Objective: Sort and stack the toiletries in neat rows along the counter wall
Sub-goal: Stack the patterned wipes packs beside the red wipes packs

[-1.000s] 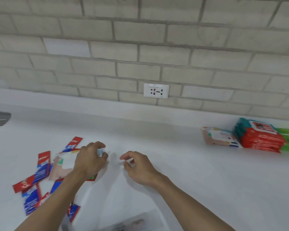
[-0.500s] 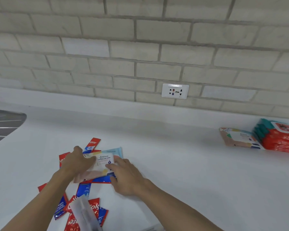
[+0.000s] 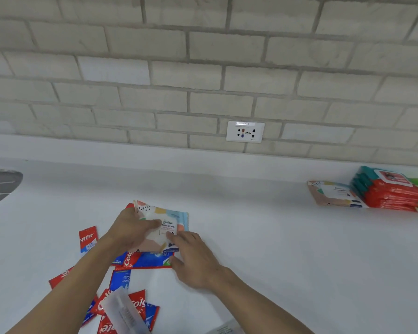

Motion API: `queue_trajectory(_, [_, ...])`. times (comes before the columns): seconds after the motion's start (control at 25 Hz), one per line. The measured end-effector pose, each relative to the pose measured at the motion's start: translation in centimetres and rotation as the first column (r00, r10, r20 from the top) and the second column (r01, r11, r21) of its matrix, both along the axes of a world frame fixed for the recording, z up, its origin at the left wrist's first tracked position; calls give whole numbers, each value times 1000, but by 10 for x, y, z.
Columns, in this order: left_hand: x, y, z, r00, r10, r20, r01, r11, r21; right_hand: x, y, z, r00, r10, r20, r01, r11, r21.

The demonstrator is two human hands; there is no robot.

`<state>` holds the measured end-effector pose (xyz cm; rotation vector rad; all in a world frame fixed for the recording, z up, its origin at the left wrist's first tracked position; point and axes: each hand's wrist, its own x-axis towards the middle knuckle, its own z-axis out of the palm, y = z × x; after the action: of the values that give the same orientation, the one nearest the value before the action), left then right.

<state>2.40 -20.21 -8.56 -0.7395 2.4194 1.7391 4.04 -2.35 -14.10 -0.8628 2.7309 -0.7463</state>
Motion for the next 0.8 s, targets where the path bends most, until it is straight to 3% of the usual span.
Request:
queue_trajectory(0.24, [-12, 22, 5, 994, -90, -59, 86, 994, -62, 0, 22, 8, 985, -124, 124, 143, 977, -161])
queue_trajectory(0.44, [-25, 60, 23, 979, -143, -143, 144, 990, -1, -9, 59, 14, 928, -303, 219, 367, 846, -386])
queue_trajectory(0.52, [-30, 77, 30, 969, -178, -171, 185, 982, 30, -14, 79, 19, 885, -376, 275, 465, 759, -456])
queue_trajectory(0.64, [-36, 102, 40, 960, -216, -176, 238, 965, 114, -21, 108, 31, 774, -425, 469, 633, 546, -549])
queue_trajectory(0.72, [-42, 121, 44, 955, -251, -157, 277, 944, 180, -24, 130, 40, 698, -367, 614, 714, 412, -566])
queue_trajectory(0.8, [-46, 135, 47, 943, -302, -141, 327, 916, 231, -27, 147, 48, 632, -201, 748, 771, 265, -580])
